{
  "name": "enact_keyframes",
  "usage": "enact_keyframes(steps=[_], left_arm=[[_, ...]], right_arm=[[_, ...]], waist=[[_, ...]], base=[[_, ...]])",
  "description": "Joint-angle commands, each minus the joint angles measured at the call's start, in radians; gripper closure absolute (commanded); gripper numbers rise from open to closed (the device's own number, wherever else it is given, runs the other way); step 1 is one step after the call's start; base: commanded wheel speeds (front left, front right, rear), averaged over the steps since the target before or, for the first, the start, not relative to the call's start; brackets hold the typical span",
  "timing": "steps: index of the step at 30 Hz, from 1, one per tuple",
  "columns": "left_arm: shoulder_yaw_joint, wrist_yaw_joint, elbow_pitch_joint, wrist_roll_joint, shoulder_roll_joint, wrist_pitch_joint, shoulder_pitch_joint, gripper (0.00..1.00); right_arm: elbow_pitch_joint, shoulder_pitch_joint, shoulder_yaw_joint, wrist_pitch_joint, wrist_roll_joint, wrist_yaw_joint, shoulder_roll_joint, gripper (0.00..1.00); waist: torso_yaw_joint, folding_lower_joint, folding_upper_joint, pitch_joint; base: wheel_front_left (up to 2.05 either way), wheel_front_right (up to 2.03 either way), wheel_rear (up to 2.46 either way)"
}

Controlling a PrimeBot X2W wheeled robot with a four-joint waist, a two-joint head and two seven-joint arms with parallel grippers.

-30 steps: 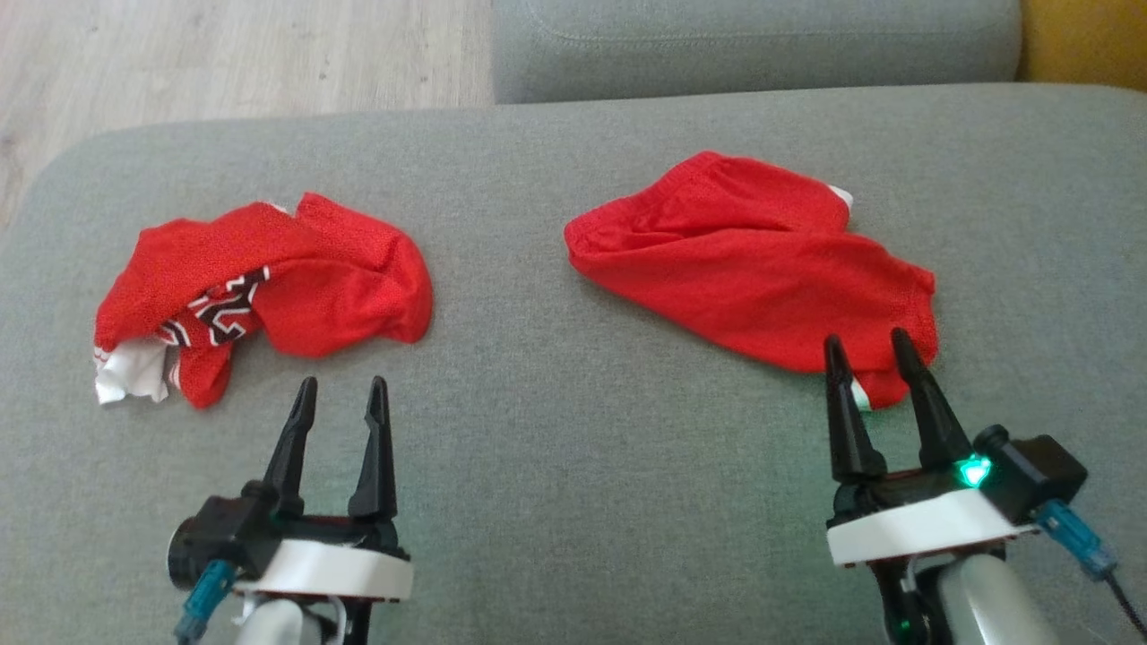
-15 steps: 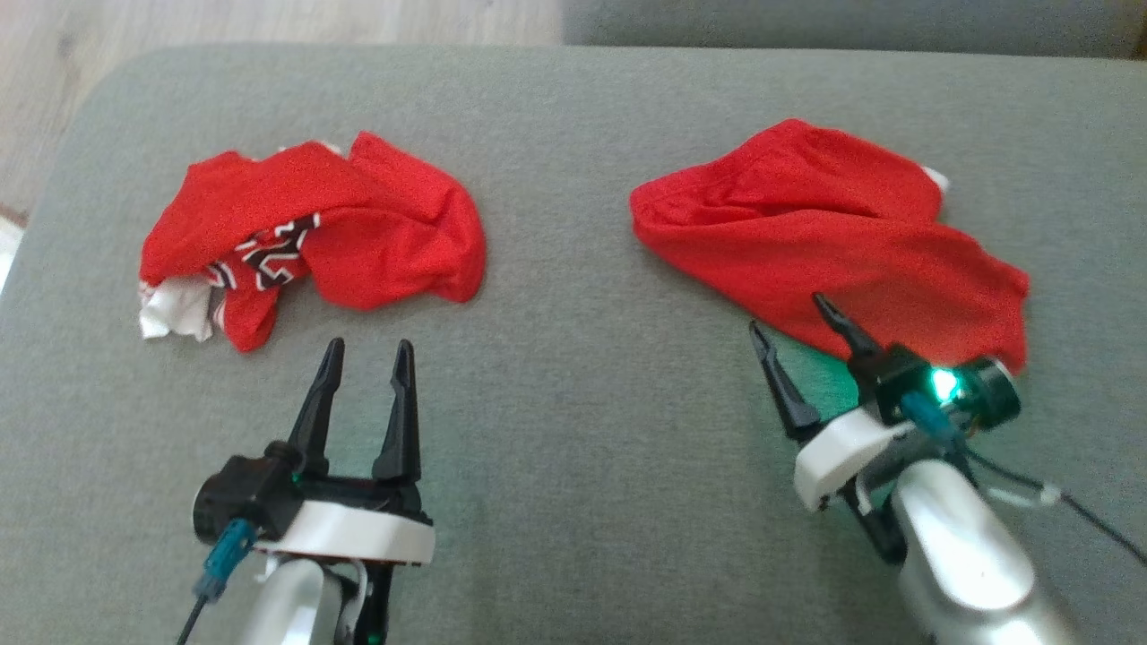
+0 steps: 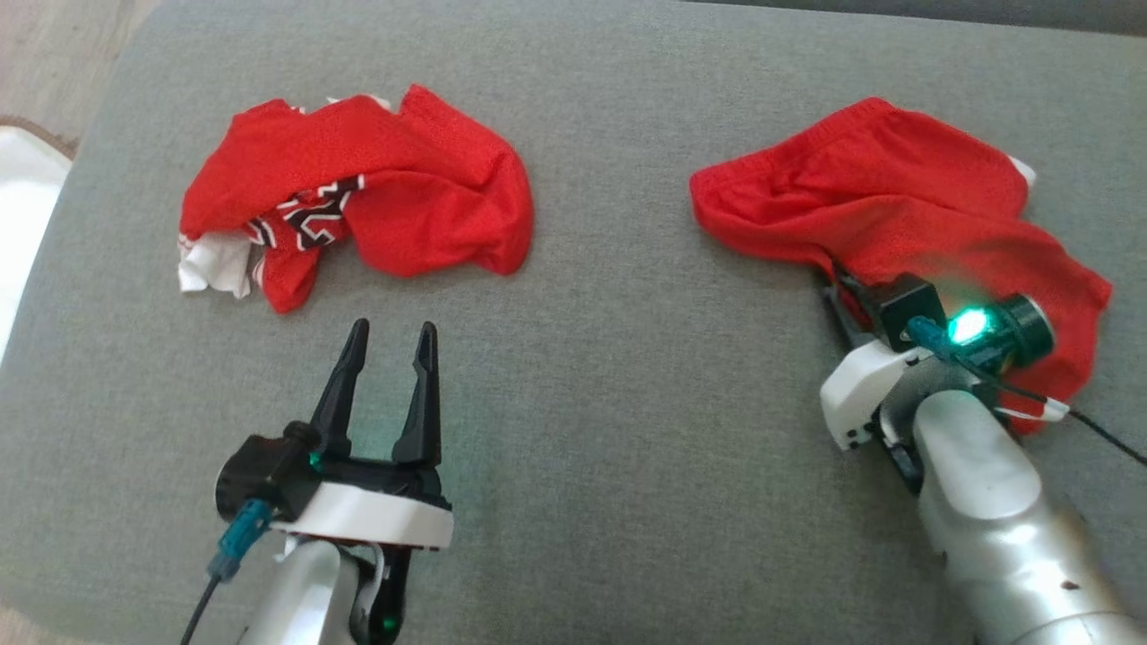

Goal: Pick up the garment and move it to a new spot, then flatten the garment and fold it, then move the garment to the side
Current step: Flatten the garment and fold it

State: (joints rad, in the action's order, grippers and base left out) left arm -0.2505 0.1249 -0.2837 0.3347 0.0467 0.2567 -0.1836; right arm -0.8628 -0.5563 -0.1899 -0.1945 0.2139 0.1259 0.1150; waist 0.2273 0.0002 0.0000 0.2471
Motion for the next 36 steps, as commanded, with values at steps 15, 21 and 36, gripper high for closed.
enact_keyframes(steps=[15, 21, 36], left_arm=[[0.07, 0.006, 0.017, -0.012, 0.004, 0.005, 0.004, 0.0], [0.057, 0.006, 0.021, -0.012, 0.004, 0.005, 0.004, 0.0], [0.041, 0.006, -0.007, -0.008, 0.004, 0.005, -0.002, 0.0]], right_arm=[[0.395, 0.099, -0.374, -0.026, -0.676, 0.005, -0.044, 1.0], [0.462, 0.137, -0.302, 0.13, -0.959, 0.005, 0.023, 1.0], [0.123, -0.024, -0.279, 0.074, -0.777, 0.005, 0.07, 0.0]], waist=[[-0.128, -0.0002, 0.0, -0.101], [-0.124, -0.0002, 0.0, -0.091], [-0.088, -0.0002, 0.0, -0.064]], base=[[0.0, 0.0, 0.0], [0.0, 0.0, 0.0], [0.0, 0.0, 0.0]])
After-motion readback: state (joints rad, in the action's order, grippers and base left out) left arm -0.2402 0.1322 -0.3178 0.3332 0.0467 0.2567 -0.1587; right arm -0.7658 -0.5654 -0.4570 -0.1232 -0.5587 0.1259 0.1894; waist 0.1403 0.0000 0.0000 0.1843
